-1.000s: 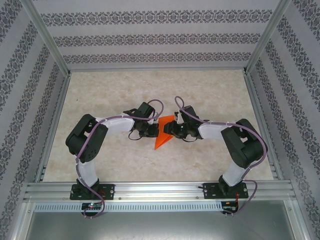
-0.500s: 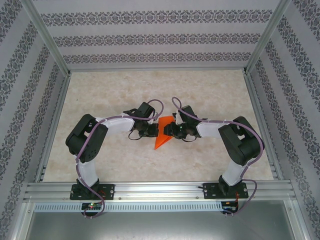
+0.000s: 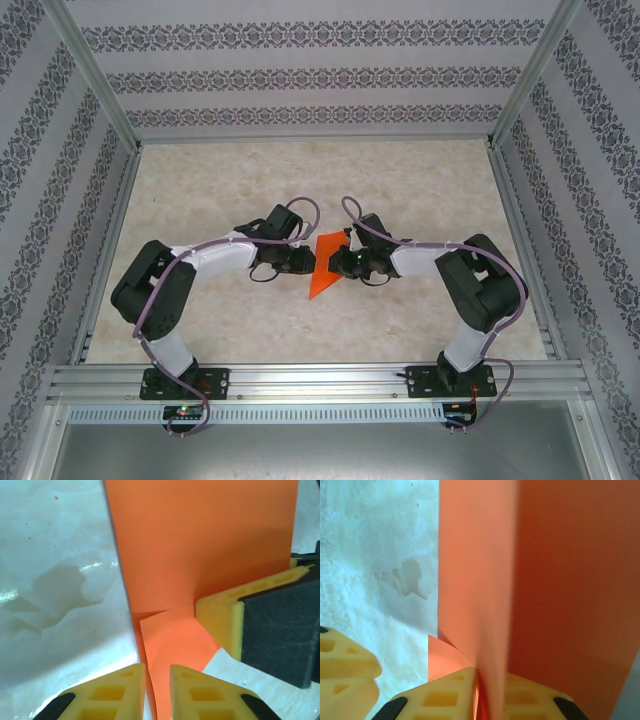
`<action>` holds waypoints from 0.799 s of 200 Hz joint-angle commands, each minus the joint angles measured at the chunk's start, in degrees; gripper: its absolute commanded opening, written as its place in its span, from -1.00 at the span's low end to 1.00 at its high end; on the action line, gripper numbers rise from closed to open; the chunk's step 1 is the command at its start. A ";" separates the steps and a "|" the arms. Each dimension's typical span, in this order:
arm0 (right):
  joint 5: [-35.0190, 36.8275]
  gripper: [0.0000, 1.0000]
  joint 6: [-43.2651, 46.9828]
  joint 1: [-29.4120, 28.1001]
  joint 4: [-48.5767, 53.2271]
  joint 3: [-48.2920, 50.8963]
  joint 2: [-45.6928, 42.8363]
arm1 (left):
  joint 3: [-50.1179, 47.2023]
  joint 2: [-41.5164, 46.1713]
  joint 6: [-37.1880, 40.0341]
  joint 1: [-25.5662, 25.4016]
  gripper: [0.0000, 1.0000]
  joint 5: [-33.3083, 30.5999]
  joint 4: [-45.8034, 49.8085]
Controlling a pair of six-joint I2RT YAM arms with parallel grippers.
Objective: Fold a paper plane with a square sheet of paper (pick it up from the middle)
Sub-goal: Third fold the triangle at the center of the table, then fourth fold the wing at the center of the table.
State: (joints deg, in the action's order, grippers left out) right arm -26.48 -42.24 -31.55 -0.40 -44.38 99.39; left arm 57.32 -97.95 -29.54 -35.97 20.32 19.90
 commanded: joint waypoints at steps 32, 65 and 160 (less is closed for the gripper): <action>6.11 -0.79 -7.67 -2.29 -4.84 2.57 -2.45 | -5.37 7.01 1.49 0.35 -0.52 -2.34 -4.09; 10.09 -0.79 -15.28 -5.47 -9.08 3.92 -2.65 | -8.98 10.64 4.84 -0.04 -0.39 0.23 -6.54; 17.19 -0.76 -23.83 -9.39 -6.58 2.68 -4.45 | -9.01 10.35 13.86 -8.17 -0.19 -5.96 -2.84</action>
State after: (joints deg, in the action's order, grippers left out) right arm -10.94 -64.12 -40.86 -7.53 -40.75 96.57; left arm 47.09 -86.06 -20.47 -42.22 18.59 16.08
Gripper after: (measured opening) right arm 0.112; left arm 0.403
